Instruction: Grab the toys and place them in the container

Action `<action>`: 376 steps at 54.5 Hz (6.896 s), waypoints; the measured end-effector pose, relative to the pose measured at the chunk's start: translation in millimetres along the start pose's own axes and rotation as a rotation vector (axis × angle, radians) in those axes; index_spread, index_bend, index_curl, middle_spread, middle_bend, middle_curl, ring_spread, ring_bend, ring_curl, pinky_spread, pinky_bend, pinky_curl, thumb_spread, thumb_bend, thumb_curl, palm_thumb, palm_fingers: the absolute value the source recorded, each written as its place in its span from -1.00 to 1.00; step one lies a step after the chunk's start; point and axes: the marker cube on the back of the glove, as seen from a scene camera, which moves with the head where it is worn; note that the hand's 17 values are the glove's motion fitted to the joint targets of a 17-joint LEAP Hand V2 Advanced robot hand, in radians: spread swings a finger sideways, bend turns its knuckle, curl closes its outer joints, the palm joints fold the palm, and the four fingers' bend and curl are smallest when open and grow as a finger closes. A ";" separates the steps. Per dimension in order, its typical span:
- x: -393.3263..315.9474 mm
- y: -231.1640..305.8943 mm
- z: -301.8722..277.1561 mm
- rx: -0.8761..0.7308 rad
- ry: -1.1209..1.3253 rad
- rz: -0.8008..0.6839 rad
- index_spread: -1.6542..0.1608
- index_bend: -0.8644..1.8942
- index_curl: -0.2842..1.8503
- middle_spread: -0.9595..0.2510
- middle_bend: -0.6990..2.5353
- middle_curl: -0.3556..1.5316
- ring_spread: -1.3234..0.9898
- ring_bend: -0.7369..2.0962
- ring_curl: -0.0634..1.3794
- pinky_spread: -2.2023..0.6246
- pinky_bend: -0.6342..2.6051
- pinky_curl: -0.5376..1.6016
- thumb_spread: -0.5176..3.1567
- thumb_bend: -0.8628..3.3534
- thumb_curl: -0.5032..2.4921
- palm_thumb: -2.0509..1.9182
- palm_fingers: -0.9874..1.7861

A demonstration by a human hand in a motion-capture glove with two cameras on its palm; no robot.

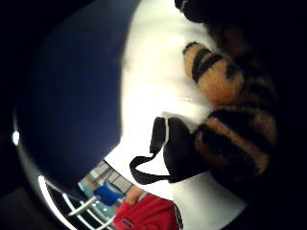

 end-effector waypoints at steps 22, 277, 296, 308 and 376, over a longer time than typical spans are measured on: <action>-5.2 5.7 -1.2 0.143 0.057 0.055 0.39 -0.27 -0.50 0.29 -0.40 -0.39 -0.13 0.08 -0.33 0.26 0.13 -0.14 0.04 -0.51 -0.37 0.24 0.17; -132.5 -64.7 -264.1 0.392 -0.049 -0.269 0.34 -0.27 -0.16 -0.12 -0.24 -0.13 -0.26 0.25 -0.22 0.23 0.07 -0.08 -0.35 -0.59 -0.13 0.33 0.39; -140.8 -68.7 -214.2 0.240 0.004 -0.295 0.44 -0.33 -0.32 0.36 -0.44 -0.20 0.00 -0.15 -0.43 0.45 0.14 -0.09 -0.16 -0.64 -0.30 0.04 -0.55; -103.5 -38.5 -198.2 0.194 -0.096 -0.286 0.50 -0.33 -0.45 0.54 -0.48 -0.26 0.14 -0.33 -0.56 0.57 0.03 -0.16 -0.19 -0.64 -0.39 -0.02 -0.52; 121.3 58.3 -62.2 0.107 -0.233 0.104 0.47 -0.27 -0.50 0.56 -0.49 -0.37 0.17 -0.37 -0.67 0.61 -0.11 -0.20 -0.08 -0.61 -0.50 0.01 -0.43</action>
